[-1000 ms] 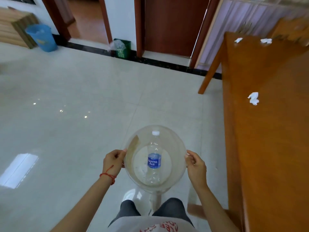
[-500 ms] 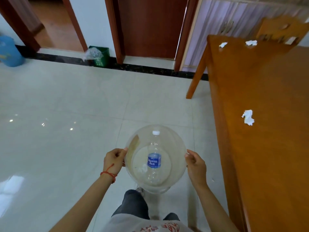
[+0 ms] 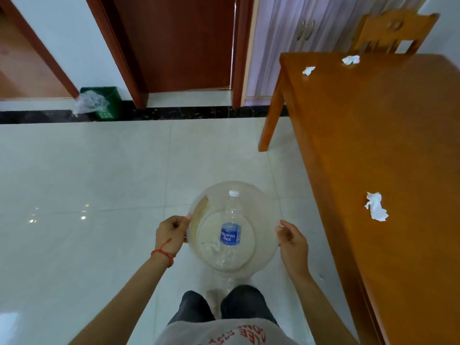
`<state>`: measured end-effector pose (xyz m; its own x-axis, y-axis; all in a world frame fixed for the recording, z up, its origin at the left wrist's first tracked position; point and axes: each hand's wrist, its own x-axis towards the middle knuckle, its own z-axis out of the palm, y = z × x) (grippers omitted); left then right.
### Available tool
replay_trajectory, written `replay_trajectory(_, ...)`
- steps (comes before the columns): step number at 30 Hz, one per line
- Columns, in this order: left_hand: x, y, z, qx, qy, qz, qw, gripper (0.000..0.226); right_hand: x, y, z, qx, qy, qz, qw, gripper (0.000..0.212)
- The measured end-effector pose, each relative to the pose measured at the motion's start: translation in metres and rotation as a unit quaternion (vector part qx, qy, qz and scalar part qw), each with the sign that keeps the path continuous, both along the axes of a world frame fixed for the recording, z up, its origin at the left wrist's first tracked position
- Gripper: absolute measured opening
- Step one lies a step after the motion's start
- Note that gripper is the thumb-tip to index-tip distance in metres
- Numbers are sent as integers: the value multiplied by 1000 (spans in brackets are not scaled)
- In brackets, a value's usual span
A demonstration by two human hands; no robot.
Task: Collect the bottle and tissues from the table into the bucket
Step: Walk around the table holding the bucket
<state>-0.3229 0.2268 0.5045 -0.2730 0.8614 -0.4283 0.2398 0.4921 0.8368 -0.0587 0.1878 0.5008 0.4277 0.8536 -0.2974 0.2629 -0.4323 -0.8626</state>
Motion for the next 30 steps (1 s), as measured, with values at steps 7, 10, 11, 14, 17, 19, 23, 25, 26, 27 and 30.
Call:
replay_trajectory(7,33,95,-12,-13,5,-38,999,28,25,68,-8,-5,10,-47,999,27)
replay_trajectory(10,51,130,-11,-22,12,-64,998,26,39,90,-7,-14,8,-86,996,27)
replay_trajectory(11,58,141,-11,-22,12,-75,997,25,44,95,-7,-12,5,-95,995,26)
replay_trajectory(14,75,169,-11,-20,22,-113,993,25,55,105,-13,-15,1,-122,992,24)
replay_trajectory(17,89,191,-12,-25,31,-161,986,25,60,105,-15,-36,6,-159,987,26)
replay_trajectory(19,98,205,-13,-29,36,-191,980,23,62,104,-15,-37,13,-185,982,25)
replay_trajectory(23,119,231,-16,-30,44,-272,961,22,58,100,-20,-51,12,-265,963,25)
replay_trajectory(25,129,245,-17,-32,51,-317,946,22,54,99,-19,-56,7,-309,949,25)
replay_trajectory(26,134,252,-18,-31,54,-342,938,22,51,98,-19,-56,10,-331,942,25)
replay_trajectory(27,139,259,-18,-31,55,-366,928,21,47,96,-18,-57,16,-351,935,25)
replay_trajectory(30,154,275,-18,-23,59,-431,900,24,33,89,-20,-57,21,-403,913,27)
